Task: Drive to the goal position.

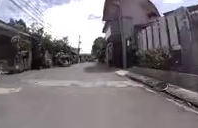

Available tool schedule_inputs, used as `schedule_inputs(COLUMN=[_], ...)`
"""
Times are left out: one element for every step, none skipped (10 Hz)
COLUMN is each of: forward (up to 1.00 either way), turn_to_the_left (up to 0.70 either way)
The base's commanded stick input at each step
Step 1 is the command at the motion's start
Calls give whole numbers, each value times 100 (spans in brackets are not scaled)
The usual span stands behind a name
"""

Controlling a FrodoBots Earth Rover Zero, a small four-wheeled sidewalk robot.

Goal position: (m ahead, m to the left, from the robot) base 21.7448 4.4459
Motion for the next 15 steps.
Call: schedule_inputs(forward=[100, 100, 100, 100, 100, 100, 100, 100, 100, 100, 100, 100, 100, 92, 85], turn_to_the_left=[0, 5, 28, 40, 30, 0, 0, 0, 0, 0, 0, 0, 0, 0, 0])
